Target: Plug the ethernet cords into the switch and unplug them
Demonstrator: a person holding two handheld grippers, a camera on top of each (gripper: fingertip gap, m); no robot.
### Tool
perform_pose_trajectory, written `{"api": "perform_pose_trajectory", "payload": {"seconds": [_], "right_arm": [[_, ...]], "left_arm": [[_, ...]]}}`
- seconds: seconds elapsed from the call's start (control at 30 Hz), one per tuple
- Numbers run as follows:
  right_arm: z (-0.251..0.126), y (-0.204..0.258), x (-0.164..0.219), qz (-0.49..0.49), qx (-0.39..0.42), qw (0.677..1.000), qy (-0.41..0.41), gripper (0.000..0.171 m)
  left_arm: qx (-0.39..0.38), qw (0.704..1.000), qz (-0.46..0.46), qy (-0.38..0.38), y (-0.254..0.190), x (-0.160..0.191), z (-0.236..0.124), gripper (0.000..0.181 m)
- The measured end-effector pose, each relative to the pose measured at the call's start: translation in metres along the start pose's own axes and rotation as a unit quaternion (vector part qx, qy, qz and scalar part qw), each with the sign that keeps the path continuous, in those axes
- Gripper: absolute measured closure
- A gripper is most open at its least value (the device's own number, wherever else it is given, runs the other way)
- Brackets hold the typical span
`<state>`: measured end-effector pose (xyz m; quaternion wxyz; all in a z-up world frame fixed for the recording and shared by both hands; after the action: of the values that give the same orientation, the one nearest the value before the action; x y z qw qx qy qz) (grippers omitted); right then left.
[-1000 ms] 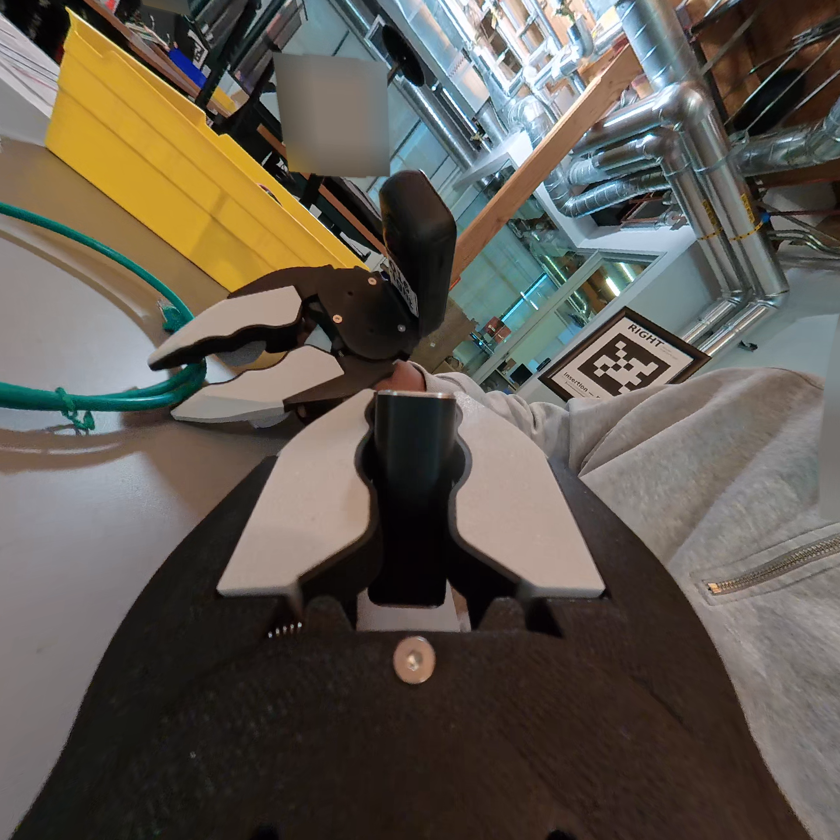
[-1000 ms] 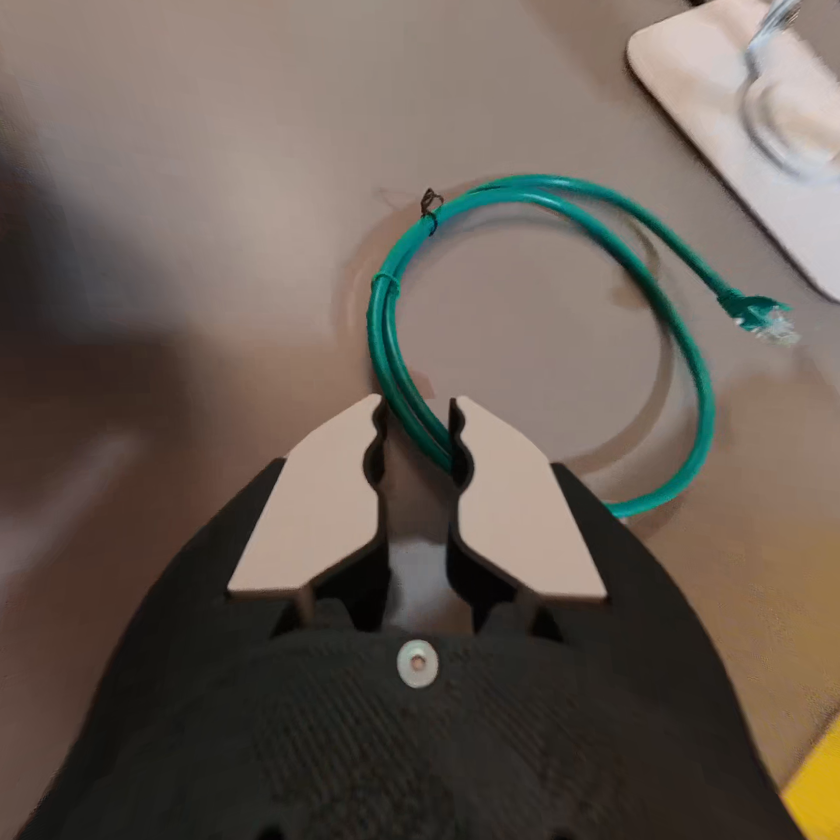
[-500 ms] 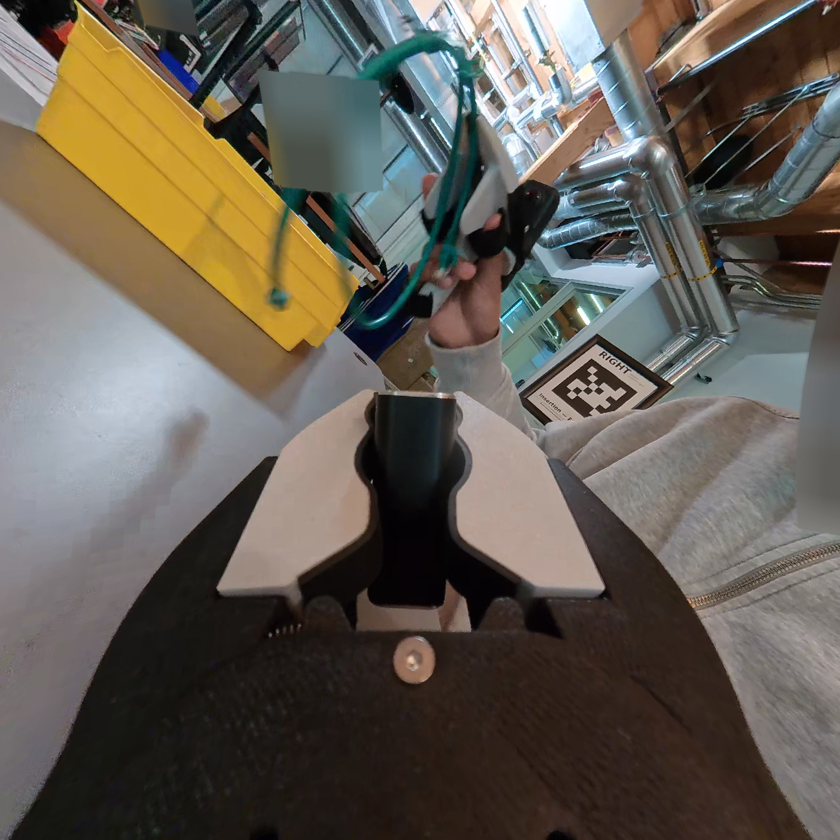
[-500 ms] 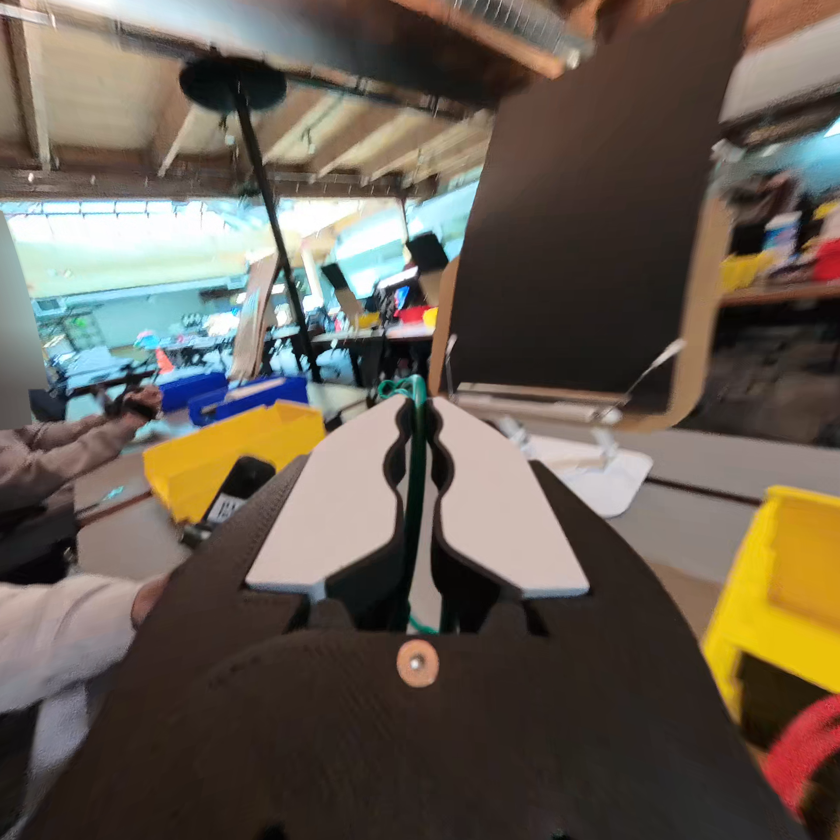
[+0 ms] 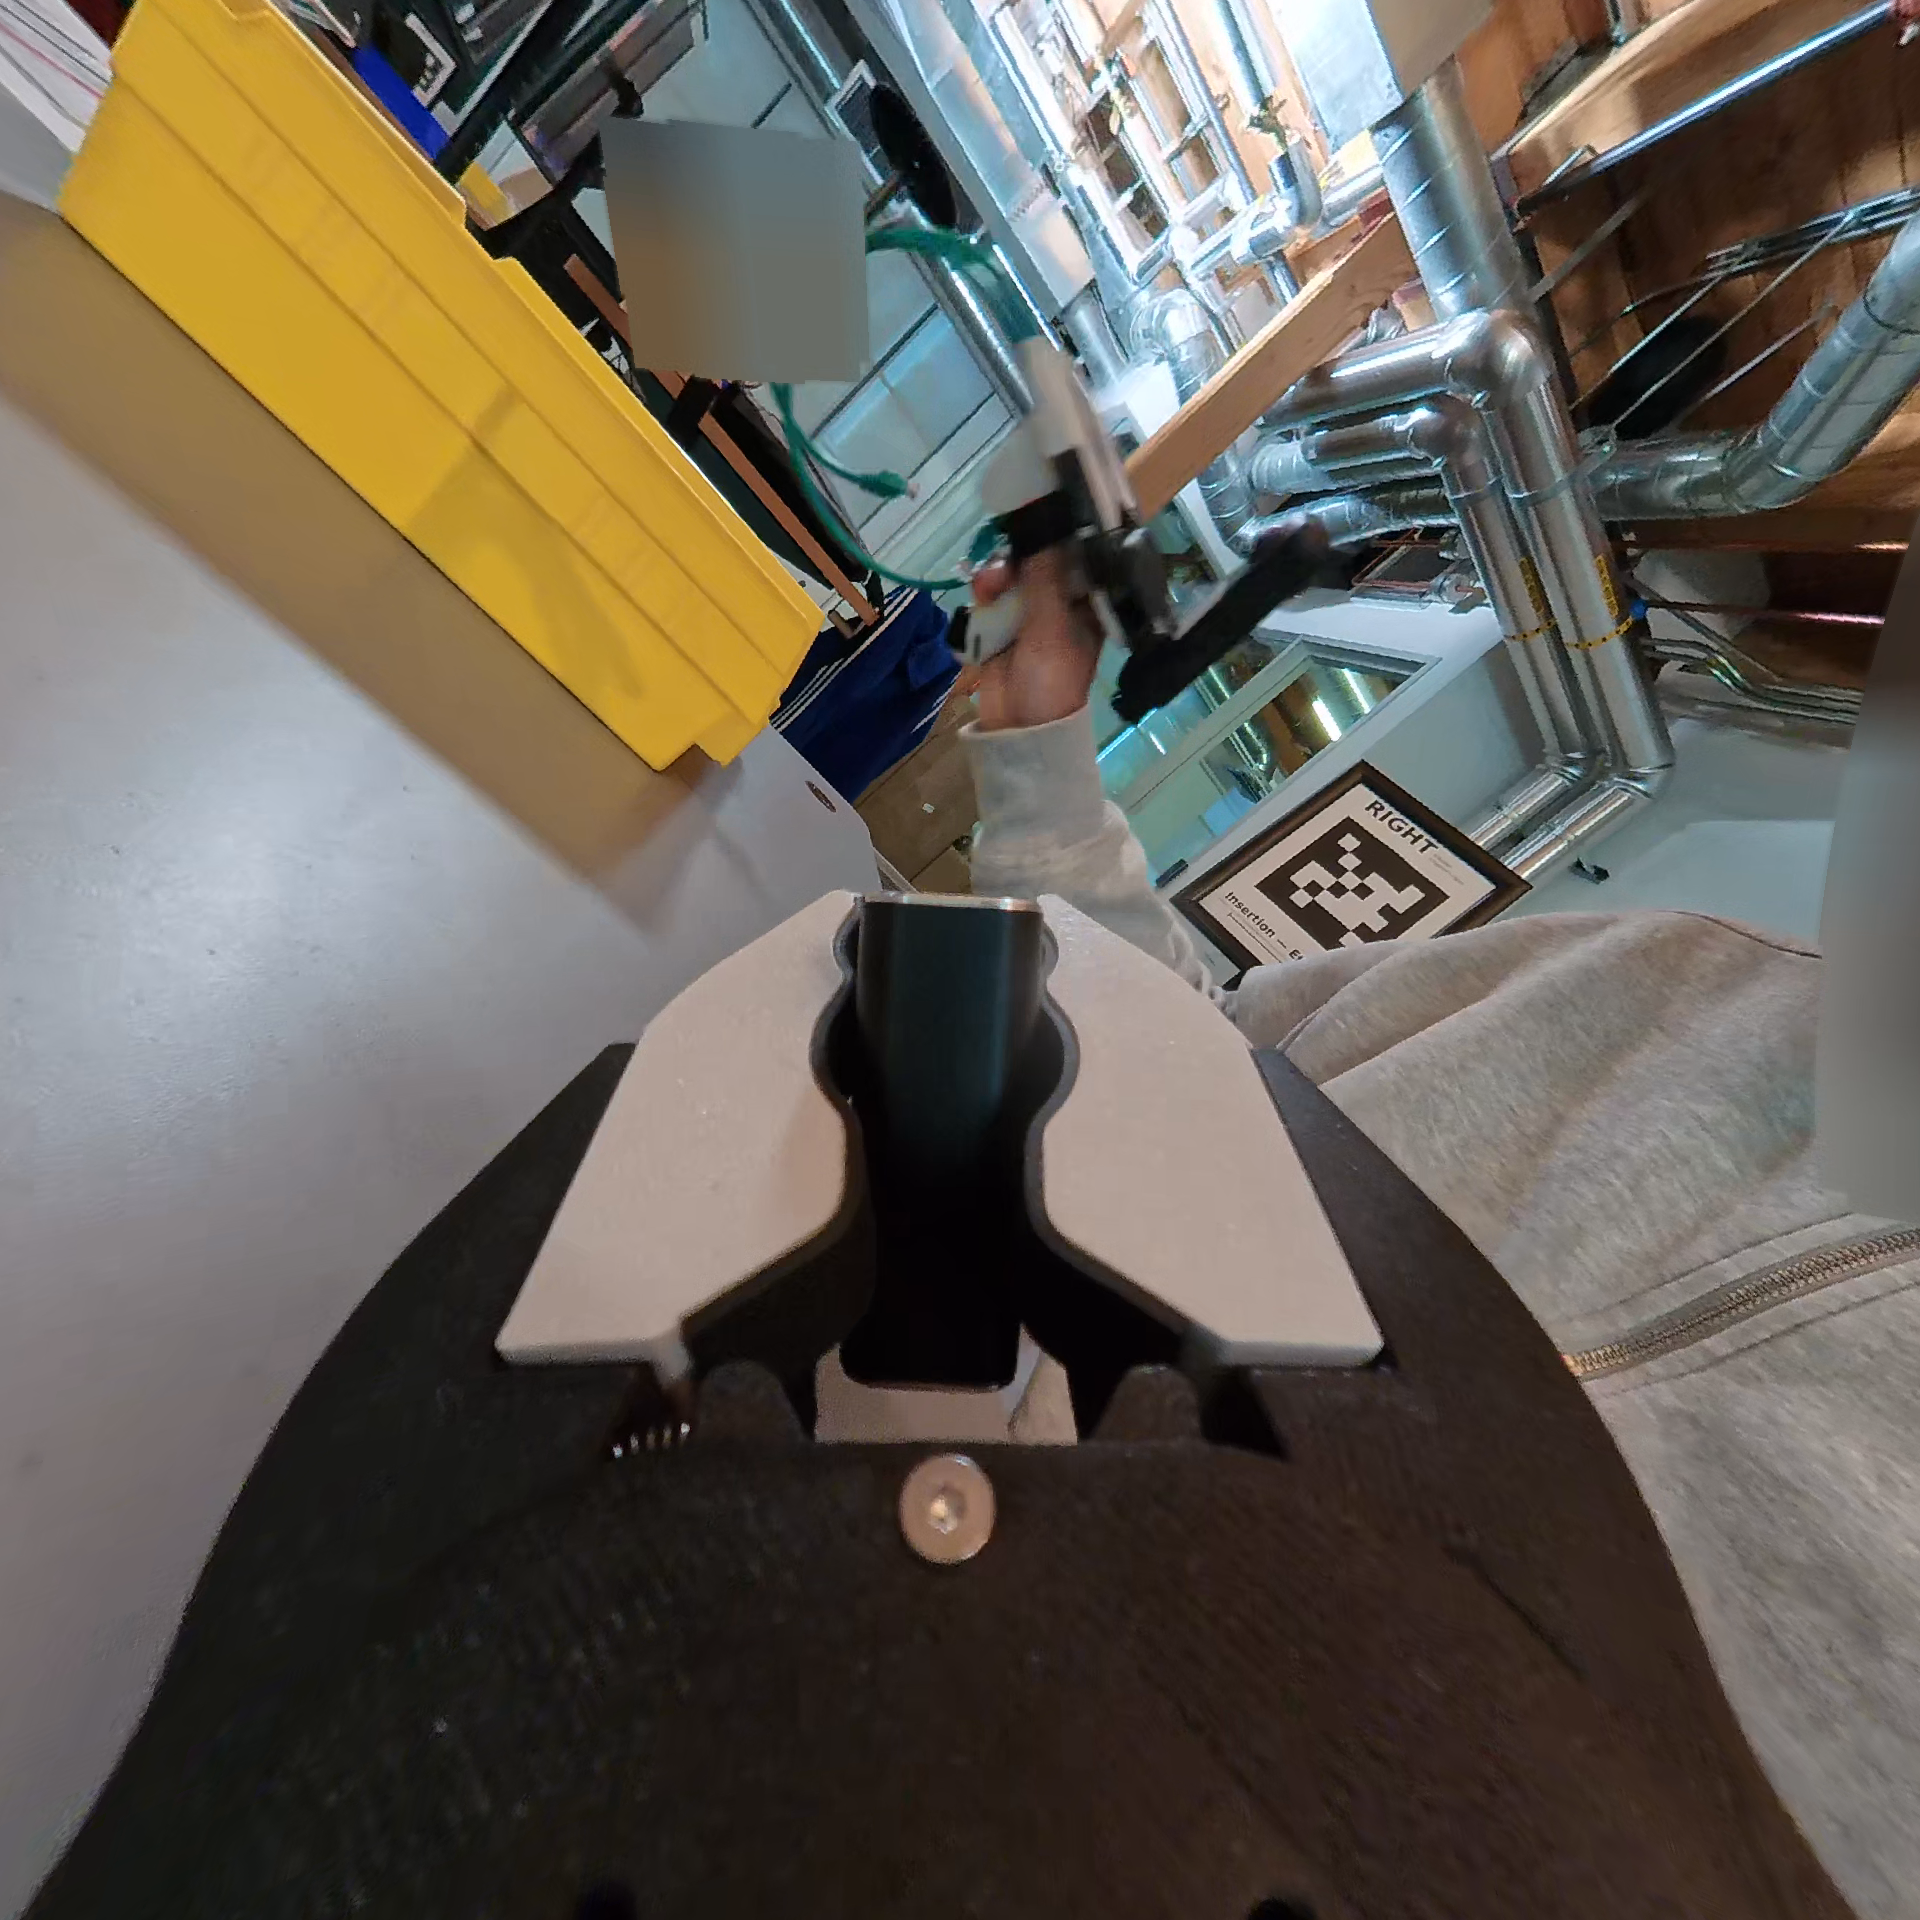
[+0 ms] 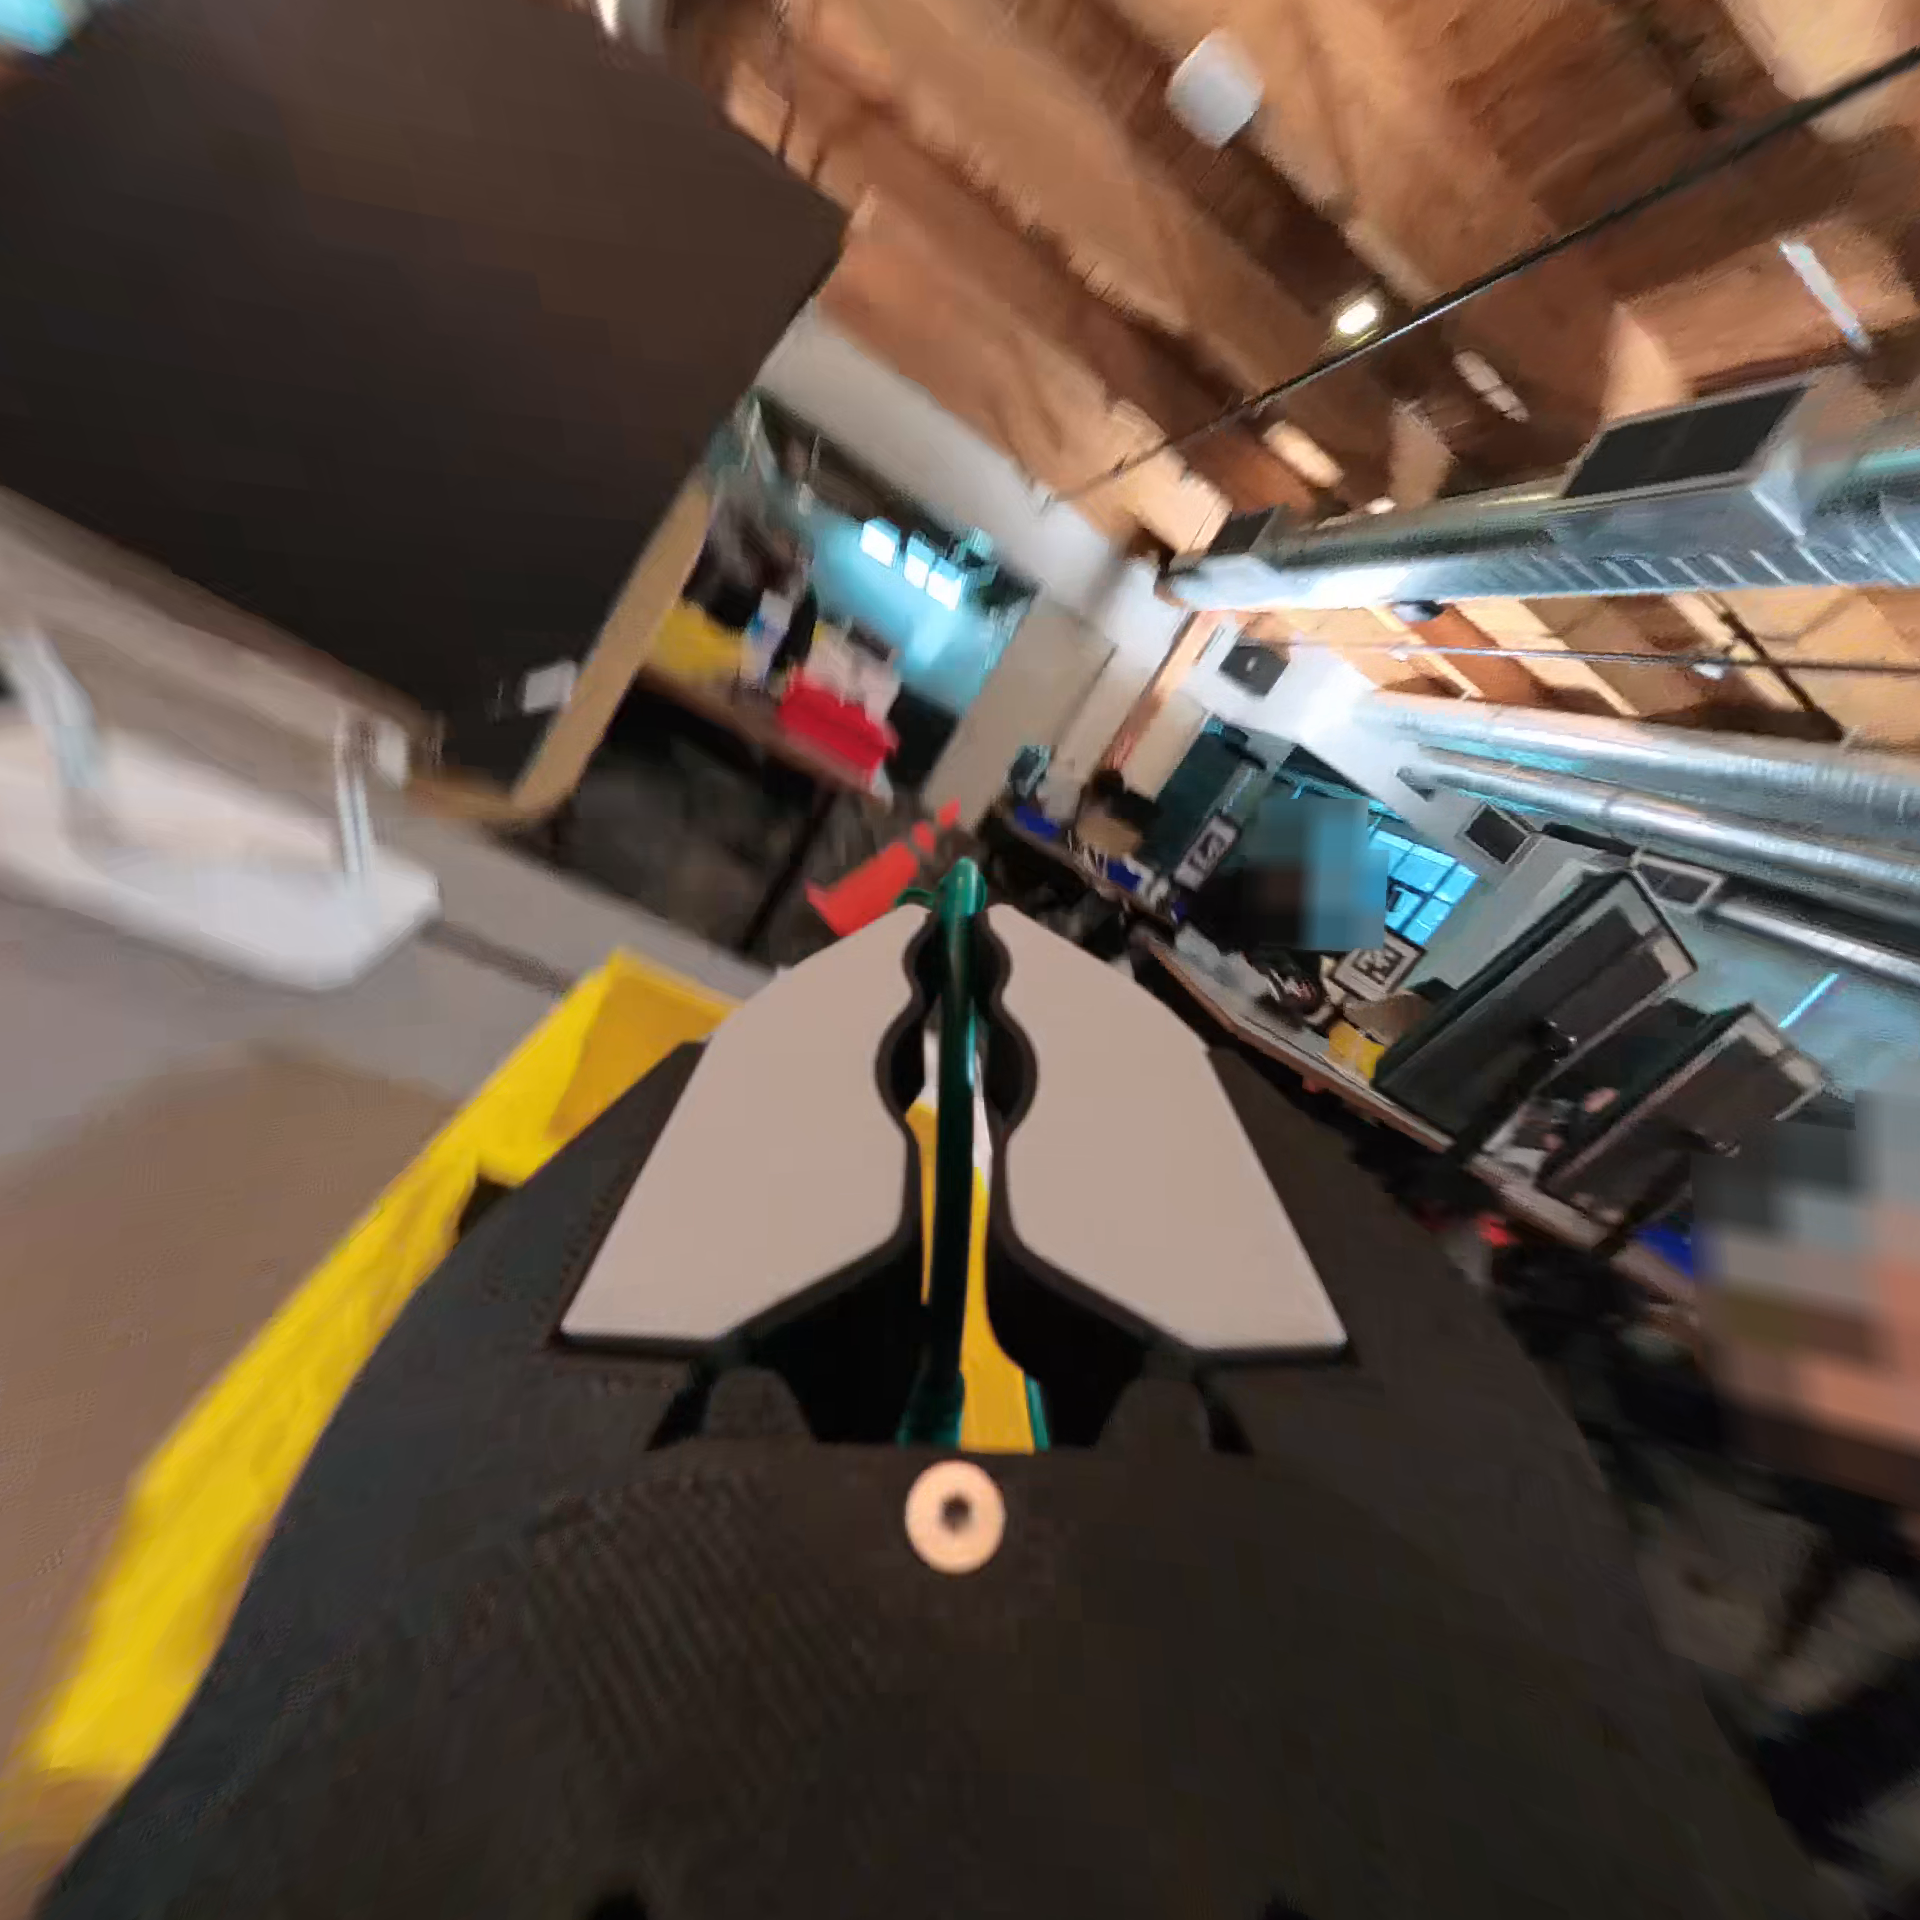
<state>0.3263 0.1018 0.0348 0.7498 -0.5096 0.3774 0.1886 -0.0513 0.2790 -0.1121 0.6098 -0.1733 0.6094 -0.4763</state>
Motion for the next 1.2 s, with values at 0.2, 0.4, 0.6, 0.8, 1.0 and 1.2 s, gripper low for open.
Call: {"api": "perform_pose_trajectory", "payload": {"seconds": [0.2, 0.4, 0.6, 0.8, 1.0, 1.2], "right_arm": [[0.019, 0.096, 0.055, -0.084, -0.123, 0.975, 0.164, 0.153], [-0.002, 0.069, 0.037, 0.088, -0.116, 0.982, 0.119, 0.124], [-0.035, 0.029, 0.055, 0.149, -0.041, 0.982, 0.108, 0.140], [-0.047, -0.003, 0.075, 0.209, 0.008, 0.971, 0.118, 0.145], [-0.047, -0.025, 0.112, 0.208, 0.073, 0.958, 0.183, 0.138], [-0.030, -0.021, 0.134, 0.226, 0.028, 0.949, 0.217, 0.137]], "left_arm": [[-0.012, 1.000, 0.003, 0.003, 0.000, 0.002, 0.001, 0.155], [-0.017, 0.999, 0.016, 0.032, 0.001, 0.005, 0.007, 0.155], [-0.017, 0.999, 0.014, 0.041, 0.001, 0.007, 0.008, 0.156], [-0.016, 0.999, 0.005, 0.032, 0.002, 0.006, 0.007, 0.155], [-0.015, 0.999, 0.009, 0.042, 0.001, 0.008, 0.010, 0.155], [-0.008, 0.999, 0.005, 0.046, 0.000, 0.009, 0.011, 0.155]]}}
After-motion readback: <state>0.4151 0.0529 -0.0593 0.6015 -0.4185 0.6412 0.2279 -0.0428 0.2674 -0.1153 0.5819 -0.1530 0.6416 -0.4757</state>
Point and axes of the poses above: each gripper's, where its closed fingertips meet, z out along the fingers, x out of its underside, y = z × x across the jaws, the point moved 10 cm from there along -z, back along the fingers, and after that the axes turned 4 degrees about -z, right-handed, at the moved point
